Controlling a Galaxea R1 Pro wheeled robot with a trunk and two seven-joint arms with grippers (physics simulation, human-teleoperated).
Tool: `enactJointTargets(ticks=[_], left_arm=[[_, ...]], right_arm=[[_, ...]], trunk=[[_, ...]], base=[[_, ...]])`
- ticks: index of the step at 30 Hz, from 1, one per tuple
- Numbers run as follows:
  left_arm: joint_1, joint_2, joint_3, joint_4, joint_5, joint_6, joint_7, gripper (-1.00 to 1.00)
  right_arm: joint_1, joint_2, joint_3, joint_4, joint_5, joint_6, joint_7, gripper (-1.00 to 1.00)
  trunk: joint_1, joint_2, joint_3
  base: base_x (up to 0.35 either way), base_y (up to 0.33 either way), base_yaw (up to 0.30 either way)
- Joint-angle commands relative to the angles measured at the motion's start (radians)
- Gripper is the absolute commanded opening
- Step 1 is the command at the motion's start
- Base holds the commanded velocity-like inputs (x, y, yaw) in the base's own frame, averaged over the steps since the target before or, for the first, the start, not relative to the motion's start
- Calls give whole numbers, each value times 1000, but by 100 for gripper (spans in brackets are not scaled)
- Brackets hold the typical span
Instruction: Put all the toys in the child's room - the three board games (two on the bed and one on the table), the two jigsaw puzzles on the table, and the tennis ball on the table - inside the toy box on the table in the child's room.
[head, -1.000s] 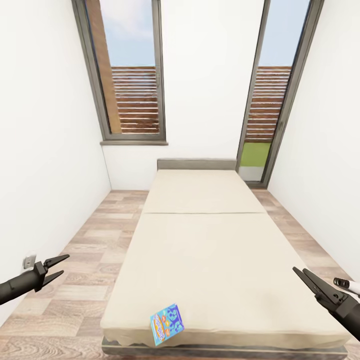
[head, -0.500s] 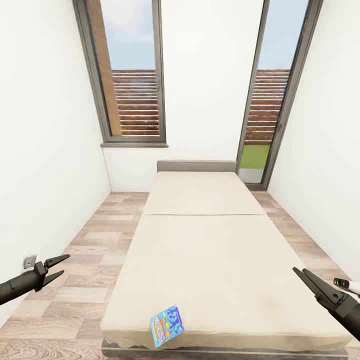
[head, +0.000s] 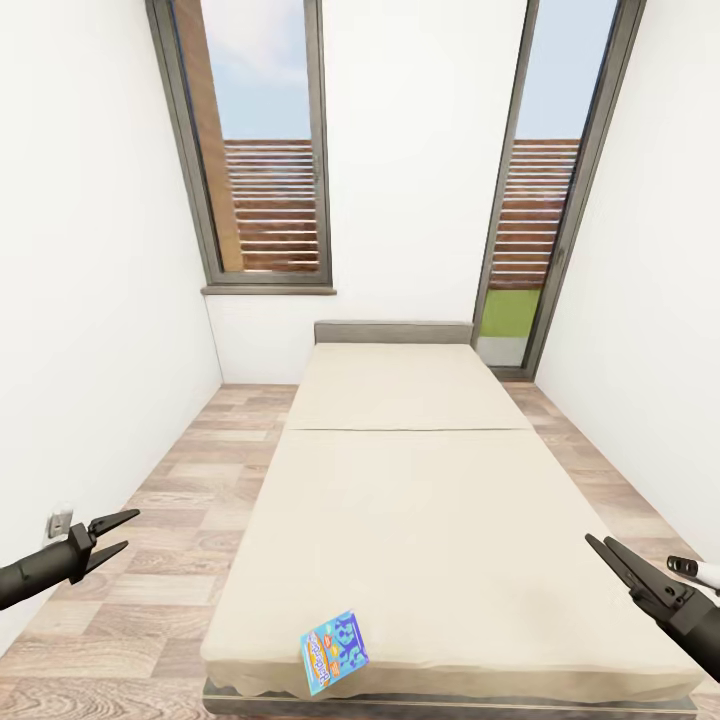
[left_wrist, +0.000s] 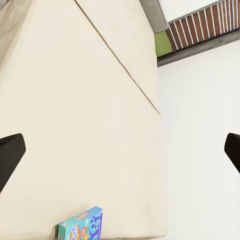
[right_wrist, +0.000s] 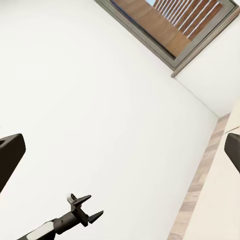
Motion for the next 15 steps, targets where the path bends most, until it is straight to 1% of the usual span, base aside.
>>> enactJointTargets(ticks=[1,15], left_arm=[[-1,0,1,0,2,6,-1,100],[-1,0,2,0,1,5,-1,100]], right_arm=[[-1,0,0,0,-3,7,1,100],[-1,0,-2,0,-4,8,0,100]], trunk=[[0,-1,-1],[0,-1,-1]], base=[[0,0,0],[0,0,0]])
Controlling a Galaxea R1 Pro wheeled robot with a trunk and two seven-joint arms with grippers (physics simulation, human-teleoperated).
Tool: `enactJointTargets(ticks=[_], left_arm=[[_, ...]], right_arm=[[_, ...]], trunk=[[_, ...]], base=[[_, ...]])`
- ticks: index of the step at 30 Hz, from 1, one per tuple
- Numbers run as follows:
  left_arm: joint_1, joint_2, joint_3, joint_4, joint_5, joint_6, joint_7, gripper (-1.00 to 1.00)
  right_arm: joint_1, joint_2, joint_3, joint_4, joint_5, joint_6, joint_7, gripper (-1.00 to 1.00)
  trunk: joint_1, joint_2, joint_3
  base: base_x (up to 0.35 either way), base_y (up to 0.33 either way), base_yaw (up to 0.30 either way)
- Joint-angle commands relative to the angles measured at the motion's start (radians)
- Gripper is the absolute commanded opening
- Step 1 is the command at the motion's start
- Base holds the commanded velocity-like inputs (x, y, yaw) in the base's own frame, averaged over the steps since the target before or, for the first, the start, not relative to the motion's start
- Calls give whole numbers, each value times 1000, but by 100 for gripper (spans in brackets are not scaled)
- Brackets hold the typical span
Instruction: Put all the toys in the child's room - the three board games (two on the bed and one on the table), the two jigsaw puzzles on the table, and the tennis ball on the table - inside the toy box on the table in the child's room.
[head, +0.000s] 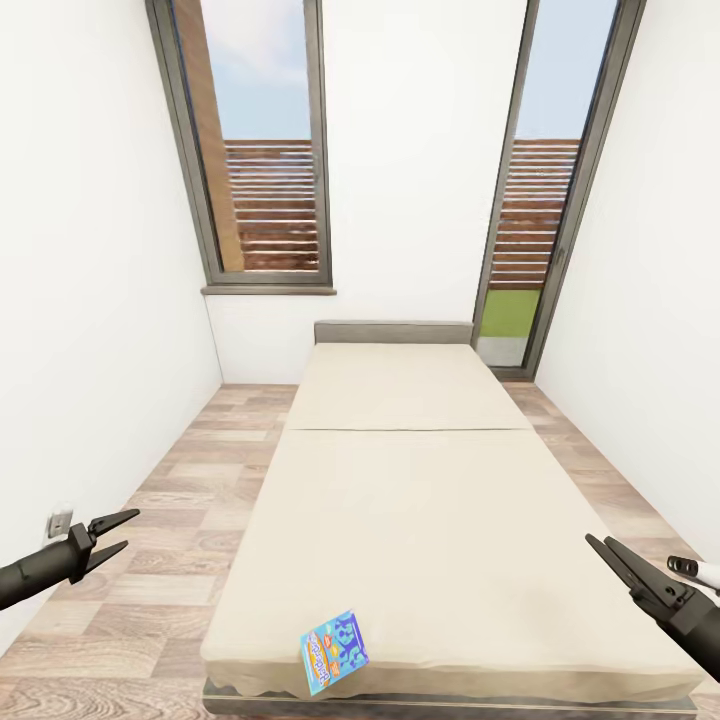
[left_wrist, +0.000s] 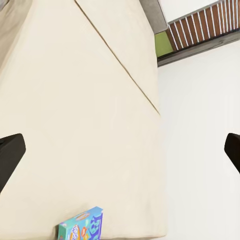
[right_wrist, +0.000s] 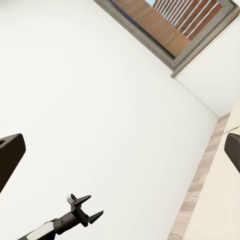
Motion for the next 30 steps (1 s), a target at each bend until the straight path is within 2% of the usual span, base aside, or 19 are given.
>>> enactJointTargets(ticks=[1,12,22,30], left_arm=[[-1,0,1,0,2,6,-1,100],[-1,0,0,0,2,6,-1,100],[-1,0,1,0,2,5,-1,100],[-1,0,0,0,2,7,-1,100]], right_arm=[[-1,0,0,0,-3,7,1,100],[-1,0,-1,-1,-3,6,5,100],[-1,0,-1,-1,-3,8,0,100],[-1,0,-1,-1,-3,7,-2,100]], trunk=[[0,-1,-1],[0,-1,10],[0,-1,16],[0,-1,16]], base=[[0,0,0],[-33,5,0],[-46,78,4],[-141,130,1]])
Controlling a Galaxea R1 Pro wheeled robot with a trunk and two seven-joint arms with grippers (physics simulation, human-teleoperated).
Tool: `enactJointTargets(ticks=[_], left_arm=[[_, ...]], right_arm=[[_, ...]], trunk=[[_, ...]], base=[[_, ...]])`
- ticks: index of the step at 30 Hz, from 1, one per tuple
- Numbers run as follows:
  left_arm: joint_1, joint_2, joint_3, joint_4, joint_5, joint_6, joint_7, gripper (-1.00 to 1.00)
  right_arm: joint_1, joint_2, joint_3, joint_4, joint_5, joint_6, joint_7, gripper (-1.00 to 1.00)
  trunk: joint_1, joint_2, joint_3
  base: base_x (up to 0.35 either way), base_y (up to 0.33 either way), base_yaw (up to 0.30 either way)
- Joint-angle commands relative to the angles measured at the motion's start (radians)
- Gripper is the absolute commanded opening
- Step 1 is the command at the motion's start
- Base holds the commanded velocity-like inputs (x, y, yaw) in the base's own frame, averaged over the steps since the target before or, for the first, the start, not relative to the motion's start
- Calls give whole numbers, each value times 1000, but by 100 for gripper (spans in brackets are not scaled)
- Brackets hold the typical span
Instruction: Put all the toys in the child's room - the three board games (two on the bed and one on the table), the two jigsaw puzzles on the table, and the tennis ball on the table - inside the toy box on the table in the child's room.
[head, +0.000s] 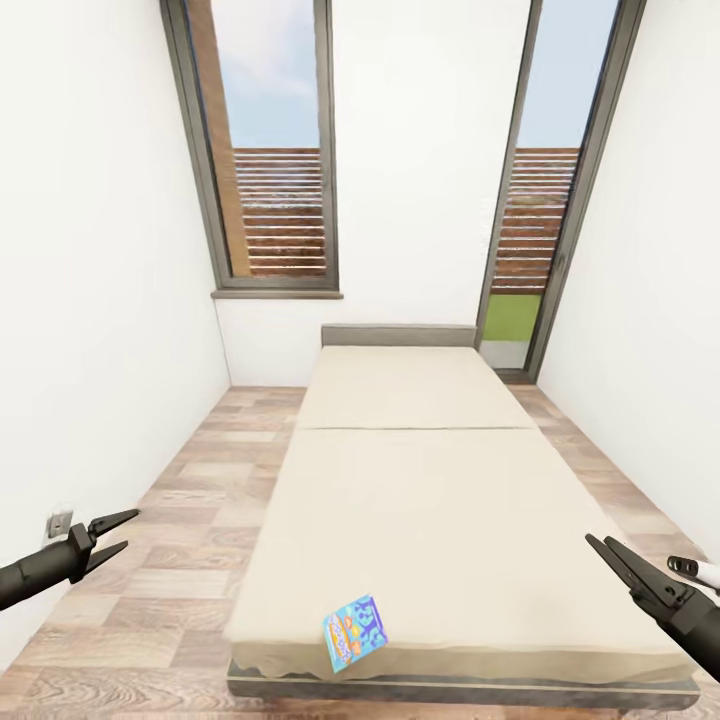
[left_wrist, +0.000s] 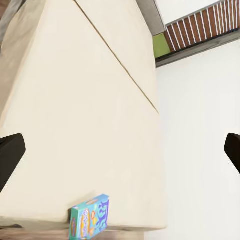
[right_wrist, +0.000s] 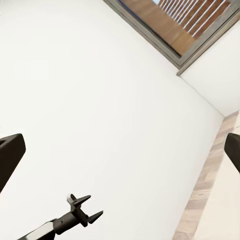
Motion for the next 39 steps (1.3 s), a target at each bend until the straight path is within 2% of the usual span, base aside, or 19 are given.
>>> enactJointTargets(ticks=[1,13,25,39], left_arm=[[0,0,1,1,3,6,-1,100],[-1,0,1,1,3,6,-1,100],[0,0,2,1,3,4,-1,100],[-1,0,3,1,3,3,0,100]], right_arm=[[-1,0,0,0,-3,6,0,100],[-1,0,1,0,-3,6,-2,100],[-1,0,3,1,-3,6,-3,100],[-1,0,2,1,-4,6,-3,100]], trunk=[[0,-1,-1],[0,-1,-1],[0,-1,-1],[0,-1,9]], base=[[-162,182,13],[-191,166,72],[-100,188,5],[-57,128,-115]])
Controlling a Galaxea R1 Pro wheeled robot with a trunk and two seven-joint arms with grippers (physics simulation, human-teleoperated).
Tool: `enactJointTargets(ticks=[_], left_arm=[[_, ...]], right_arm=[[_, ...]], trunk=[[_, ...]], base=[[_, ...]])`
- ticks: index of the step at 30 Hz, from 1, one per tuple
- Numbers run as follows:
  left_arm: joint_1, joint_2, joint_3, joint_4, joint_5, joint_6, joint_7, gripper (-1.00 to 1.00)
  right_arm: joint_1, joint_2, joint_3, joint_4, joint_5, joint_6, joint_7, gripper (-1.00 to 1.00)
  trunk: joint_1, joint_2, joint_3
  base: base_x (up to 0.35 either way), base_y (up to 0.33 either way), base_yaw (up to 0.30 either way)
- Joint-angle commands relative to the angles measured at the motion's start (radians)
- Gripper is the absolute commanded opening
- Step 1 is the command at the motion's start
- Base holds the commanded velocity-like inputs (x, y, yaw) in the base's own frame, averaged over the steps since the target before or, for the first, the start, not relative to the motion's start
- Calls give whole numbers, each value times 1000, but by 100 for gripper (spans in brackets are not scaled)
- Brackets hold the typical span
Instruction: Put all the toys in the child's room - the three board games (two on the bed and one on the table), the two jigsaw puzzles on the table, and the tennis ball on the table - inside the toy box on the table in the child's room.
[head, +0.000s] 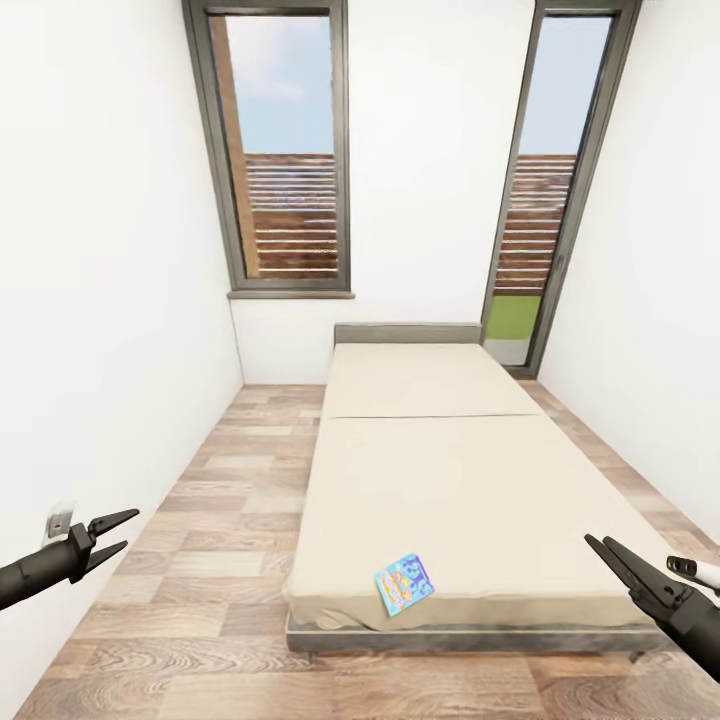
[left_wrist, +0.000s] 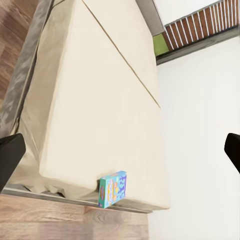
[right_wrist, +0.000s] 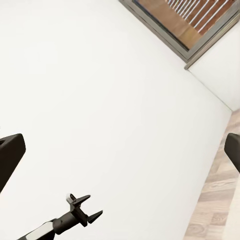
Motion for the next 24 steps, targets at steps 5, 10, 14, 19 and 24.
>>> enactJointTargets(ticks=[5,10,14,19,24], left_arm=[[-1,0,0,0,3,6,0,100],[-1,0,1,0,3,5,0,100],[-1,0,2,0,3,5,-1,100],[-1,0,2,0,3,5,0,100],[0,0,1,0,3,5,0,100]], right_arm=[[-1,0,0,0,-3,7,0,100],[-1,0,0,0,-2,6,-2,100],[-1,-1,13,4,-3,9,-58,100],[-3,-1,64,49,-4,17,-227,100],[-20,-11,155,140,-9,19,-436,100]], trunk=[[0,-1,-1],[0,-1,0],[0,-1,0],[0,-1,0],[0,-1,0]], base=[[-27,36,-16],[-21,5,-2],[-4,1,0],[-1,0,0],[0,0,0]])
